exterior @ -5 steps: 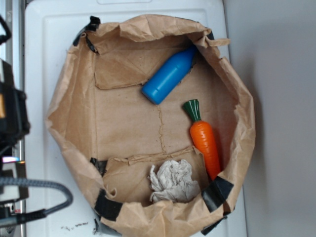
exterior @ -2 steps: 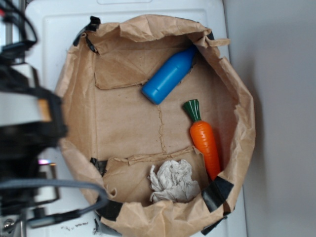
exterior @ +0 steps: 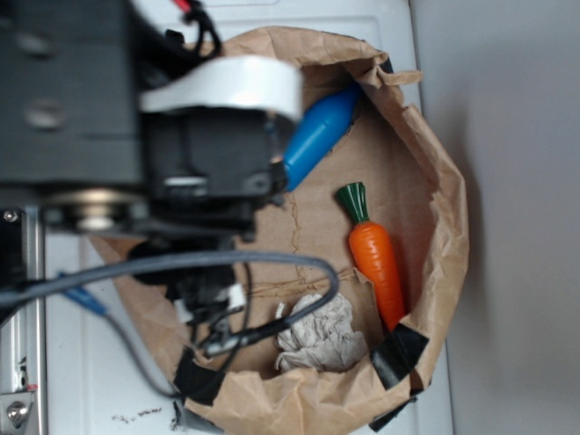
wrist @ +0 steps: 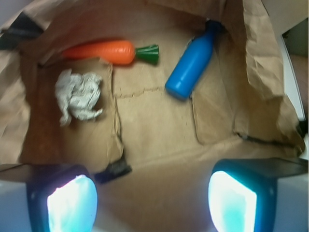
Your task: Grab the blue bottle.
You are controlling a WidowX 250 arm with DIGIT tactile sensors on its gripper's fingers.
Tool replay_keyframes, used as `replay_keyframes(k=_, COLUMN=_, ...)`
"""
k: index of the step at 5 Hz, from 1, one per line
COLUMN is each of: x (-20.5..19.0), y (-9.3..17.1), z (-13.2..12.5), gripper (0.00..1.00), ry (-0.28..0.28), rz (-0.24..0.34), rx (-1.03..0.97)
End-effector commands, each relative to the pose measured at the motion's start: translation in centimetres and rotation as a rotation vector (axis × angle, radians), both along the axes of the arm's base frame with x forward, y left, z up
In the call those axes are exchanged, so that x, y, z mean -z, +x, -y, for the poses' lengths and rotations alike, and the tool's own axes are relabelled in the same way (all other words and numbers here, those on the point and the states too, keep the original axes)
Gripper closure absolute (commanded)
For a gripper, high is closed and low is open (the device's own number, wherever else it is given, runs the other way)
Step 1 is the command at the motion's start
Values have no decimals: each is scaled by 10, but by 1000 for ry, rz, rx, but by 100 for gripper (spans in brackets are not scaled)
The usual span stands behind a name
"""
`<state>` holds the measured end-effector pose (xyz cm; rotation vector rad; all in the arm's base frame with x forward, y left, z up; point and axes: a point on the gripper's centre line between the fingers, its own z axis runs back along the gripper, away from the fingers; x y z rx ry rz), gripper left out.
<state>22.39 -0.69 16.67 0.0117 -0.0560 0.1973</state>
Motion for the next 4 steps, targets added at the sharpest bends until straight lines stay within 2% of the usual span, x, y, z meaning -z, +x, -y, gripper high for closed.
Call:
replay_keyframes(k=1, x=40, y=14, z=-18, gripper=0, ry=-11, rz=126, rx=-88)
replay_keyframes(k=2, x=52, y=21, z=-27, gripper=0, ry=-27, rz=163, rx=-139)
replay_keyframes(k=4, x=52, y=21, z=-27, gripper=0, ry=-27, rz=163, rx=-139)
